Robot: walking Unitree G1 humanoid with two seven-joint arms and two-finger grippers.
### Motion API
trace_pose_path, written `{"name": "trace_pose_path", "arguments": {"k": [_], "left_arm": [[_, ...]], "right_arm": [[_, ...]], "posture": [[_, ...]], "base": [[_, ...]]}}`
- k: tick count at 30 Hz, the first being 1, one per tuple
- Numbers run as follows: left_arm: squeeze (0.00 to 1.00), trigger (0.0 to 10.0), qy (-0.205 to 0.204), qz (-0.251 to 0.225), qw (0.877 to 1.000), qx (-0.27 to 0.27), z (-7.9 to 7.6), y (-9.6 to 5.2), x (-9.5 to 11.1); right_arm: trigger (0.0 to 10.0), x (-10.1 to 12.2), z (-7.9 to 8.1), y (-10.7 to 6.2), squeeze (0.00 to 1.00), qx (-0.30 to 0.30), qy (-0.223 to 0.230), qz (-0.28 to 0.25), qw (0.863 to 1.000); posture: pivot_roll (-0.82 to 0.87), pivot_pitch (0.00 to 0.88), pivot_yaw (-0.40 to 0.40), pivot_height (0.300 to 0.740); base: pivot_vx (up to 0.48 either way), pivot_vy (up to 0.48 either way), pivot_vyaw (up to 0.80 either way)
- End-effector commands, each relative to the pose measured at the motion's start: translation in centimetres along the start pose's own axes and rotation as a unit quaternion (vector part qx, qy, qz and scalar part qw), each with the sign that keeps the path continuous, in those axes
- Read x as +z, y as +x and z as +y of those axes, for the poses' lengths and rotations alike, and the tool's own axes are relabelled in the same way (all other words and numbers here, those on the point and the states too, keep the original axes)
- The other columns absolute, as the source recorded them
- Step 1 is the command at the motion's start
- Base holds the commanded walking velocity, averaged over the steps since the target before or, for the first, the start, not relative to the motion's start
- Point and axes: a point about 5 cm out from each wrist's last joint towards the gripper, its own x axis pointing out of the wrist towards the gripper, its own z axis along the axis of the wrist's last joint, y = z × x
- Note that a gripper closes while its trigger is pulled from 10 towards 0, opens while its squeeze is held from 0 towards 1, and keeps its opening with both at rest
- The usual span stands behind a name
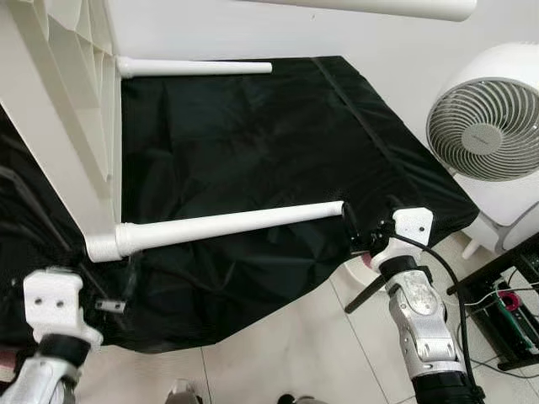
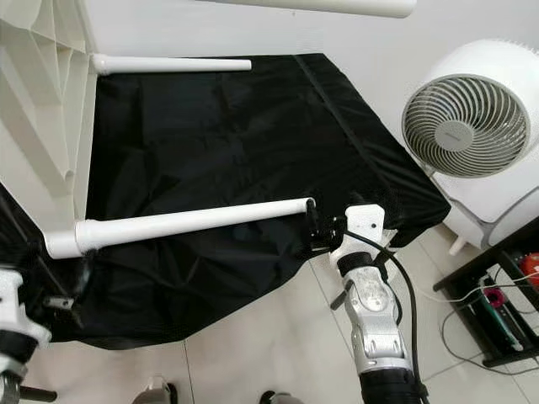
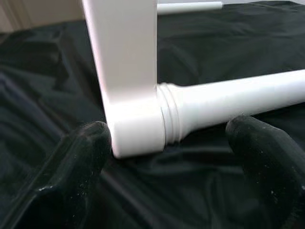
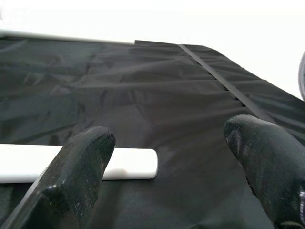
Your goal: Building children table
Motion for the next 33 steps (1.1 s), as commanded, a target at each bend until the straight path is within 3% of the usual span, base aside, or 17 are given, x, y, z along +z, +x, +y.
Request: {"name": "trace_pose_path", "arguments": {"k": [1, 4, 5, 7, 12, 16, 19, 26, 29, 33], "left_arm": [[0.00, 10.0, -0.009, -0.003, 1.000, 0.007, -0.7, -0.2, -0.1], [0.00, 10.0, -0.036, -0.005, 0.999, -0.040, -3.3, 0.5, 0.2], [0.00, 10.0, -0.036, -0.005, 0.999, -0.040, -3.3, 0.5, 0.2], [0.00, 10.0, -0.049, -0.008, 0.994, -0.094, -5.4, 2.1, 0.4], [0.00, 10.0, -0.050, -0.013, 0.989, -0.135, -6.4, 3.2, 0.1], [0.00, 10.0, -0.032, -0.009, 0.988, -0.148, -6.2, 2.8, -0.4], [0.00, 10.0, -0.008, 0.010, 0.993, -0.119, -5.0, 2.8, -1.5], [0.00, 10.0, 0.006, 0.048, 0.998, -0.049, -2.1, 2.6, -4.4], [0.00, 10.0, 0.006, 0.048, 0.998, -0.049, -2.1, 2.6, -4.4], [0.00, 10.0, 0.041, 0.067, 0.997, -0.004, -0.4, 2.2, -7.0]], "right_arm": [[10.0, -0.6, 0.1, -0.4, 0.00, 0.004, 0.005, 0.011, 1.000], [10.0, -0.5, -0.1, -0.3, 0.00, 0.010, 0.005, 0.010, 1.000], [10.0, -0.5, -0.1, -0.3, 0.00, 0.010, 0.005, 0.010, 1.000], [10.0, -0.1, -0.2, 0.2, 0.00, 0.013, 0.003, 0.004, 1.000], [10.0, 0.3, -0.5, 0.3, 0.00, 0.010, -0.011, -0.003, 1.000], [10.0, 0.0, -1.0, -0.3, 0.00, 0.003, -0.017, 0.004, 1.000], [10.0, -0.4, -1.1, -0.9, 0.00, 0.003, -0.021, 0.010, 1.000], [10.0, -2.6, -1.8, -2.4, 0.00, 0.011, -0.035, 0.041, 0.999], [10.0, -2.6, -1.8, -2.4, 0.00, 0.011, -0.035, 0.041, 0.999], [10.0, -5.4, -1.6, -3.8, 0.00, 0.012, -0.052, 0.071, 0.996]], "posture": [[0.14, 0.096, -0.097, 0.740], [0.15, 0.108, -0.105, 0.740], [0.15, 0.108, -0.105, 0.740], [0.15, 0.118, -0.103, 0.740], [0.12, 0.118, -0.092, 0.740], [0.11, 0.118, -0.086, 0.740], [0.10, 0.112, -0.067, 0.740], [0.09, 0.092, -0.050, 0.740], [0.09, 0.092, -0.050, 0.740], [0.09, 0.050, -0.024, 0.740]], "base": [[0.000, 0.000, 0.00], [0.000, 0.000, 0.00], [0.000, 0.000, 0.00], [0.000, 0.000, 0.00], [0.000, 0.000, 0.00], [0.000, 0.000, 0.00], [0.000, 0.000, 0.00], [0.000, 0.000, 0.00], [0.000, 0.000, 0.00], [0.000, 0.000, 0.00]]}}
